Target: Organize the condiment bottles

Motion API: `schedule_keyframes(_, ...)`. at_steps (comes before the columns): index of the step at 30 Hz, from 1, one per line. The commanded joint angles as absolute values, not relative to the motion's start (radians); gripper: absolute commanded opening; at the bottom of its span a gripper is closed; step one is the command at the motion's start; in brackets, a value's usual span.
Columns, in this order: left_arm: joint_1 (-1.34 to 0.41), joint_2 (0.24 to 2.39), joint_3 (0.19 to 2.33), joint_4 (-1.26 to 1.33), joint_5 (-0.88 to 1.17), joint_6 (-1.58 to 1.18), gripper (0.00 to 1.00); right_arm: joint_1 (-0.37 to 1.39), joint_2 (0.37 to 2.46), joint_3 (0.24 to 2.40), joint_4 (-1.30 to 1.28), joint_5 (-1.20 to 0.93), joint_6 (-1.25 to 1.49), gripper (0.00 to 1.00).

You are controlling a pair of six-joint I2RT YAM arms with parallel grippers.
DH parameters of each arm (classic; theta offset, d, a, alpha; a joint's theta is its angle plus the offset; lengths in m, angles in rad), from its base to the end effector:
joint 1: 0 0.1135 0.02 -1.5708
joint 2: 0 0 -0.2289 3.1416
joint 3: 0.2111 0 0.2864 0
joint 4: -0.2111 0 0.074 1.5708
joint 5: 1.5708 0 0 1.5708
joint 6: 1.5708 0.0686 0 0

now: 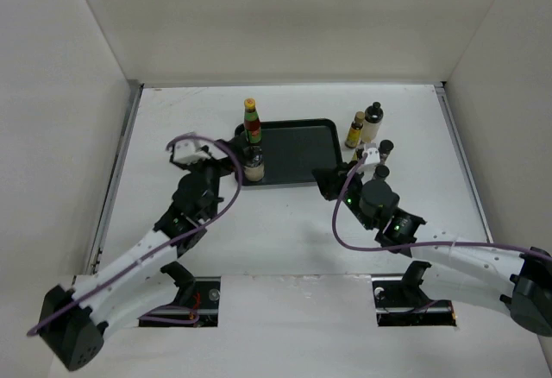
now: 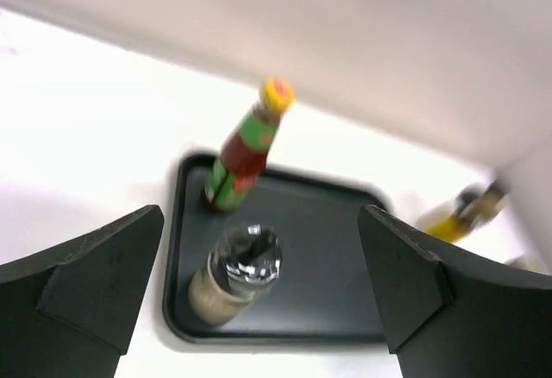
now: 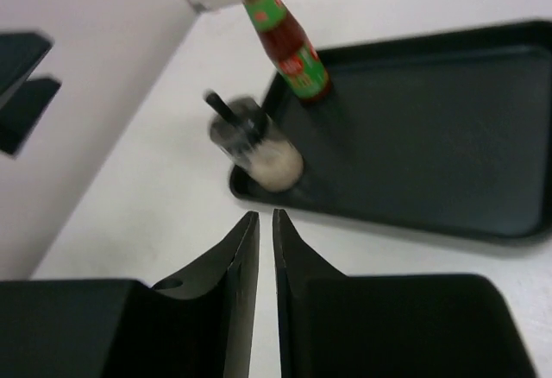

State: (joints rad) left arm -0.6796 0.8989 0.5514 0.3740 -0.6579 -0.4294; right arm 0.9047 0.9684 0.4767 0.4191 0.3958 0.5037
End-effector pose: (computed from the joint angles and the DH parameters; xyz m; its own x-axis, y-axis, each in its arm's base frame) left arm 0.2515 -0.1493 0.2571 0.0096 -0.4313 -0.9022 0.0285 0.9019 -0.4309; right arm 0.2077 0.2214 0.2128 -0.2747 0.3712 -0.8870 -0.4056 0.7917 0.4569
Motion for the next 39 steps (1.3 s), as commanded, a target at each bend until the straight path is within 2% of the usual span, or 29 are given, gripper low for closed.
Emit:
schedule_keyframes(1, -0.662, 0.711, 0.416, 0.463, -0.791, -0.457, 1.0, 0.894, 0.992, 0.633, 0.339, 0.382, 0.457, 0.18)
schedule_keyframes(6, -0.645, 0.522, 0.211, 0.451, -0.911, -0.514, 1.0, 0.768, 1.063, 0.8, 0.168, 0.46, 0.4, 0.2)
schedule_keyframes(10, -0.627, 0.498, 0.115, 0.445, -0.927, -0.589, 1.0, 0.628, 1.132, 0.917, 0.043, 0.547, 0.341, 0.27)
schedule_keyframes(12, -0.617, 0.535, 0.109, 0.454, -0.91, -0.617, 1.0, 0.562, 1.169, 0.963, 0.012, 0.569, 0.308, 0.35)
schedule_keyframes(16, -0.611, 0.595, 0.115, 0.468, -0.856, -0.638, 1.0, 0.444, 1.267, 1.057, -0.041, 0.54, 0.262, 0.64)
schedule_keyframes(19, -0.605, 0.614, 0.103, 0.494, -0.844, -0.649, 1.0, 0.384, 1.369, 1.136, -0.083, 0.457, 0.25, 0.75)
schedule_keyframes(21, -0.607, 0.614, 0.097, 0.5, -0.838, -0.656, 1.0, 0.36, 1.442, 1.187, -0.115, 0.402, 0.25, 0.78)
schedule_keyframes(26, -0.605, 0.646, 0.083, 0.535, -0.831, -0.664, 1.0, 0.328, 1.558, 1.249, -0.115, 0.336, 0.245, 0.77)
schedule_keyframes(34, -0.602, 0.678, 0.09, 0.561, -0.805, -0.666, 1.0, 0.306, 1.672, 1.316, -0.06, 0.339, 0.209, 0.59)
schedule_keyframes(39, -0.594, 0.686, 0.084, 0.577, -0.798, -0.666, 1.0, 0.301, 1.733, 1.351, -0.063, 0.342, 0.199, 0.57)
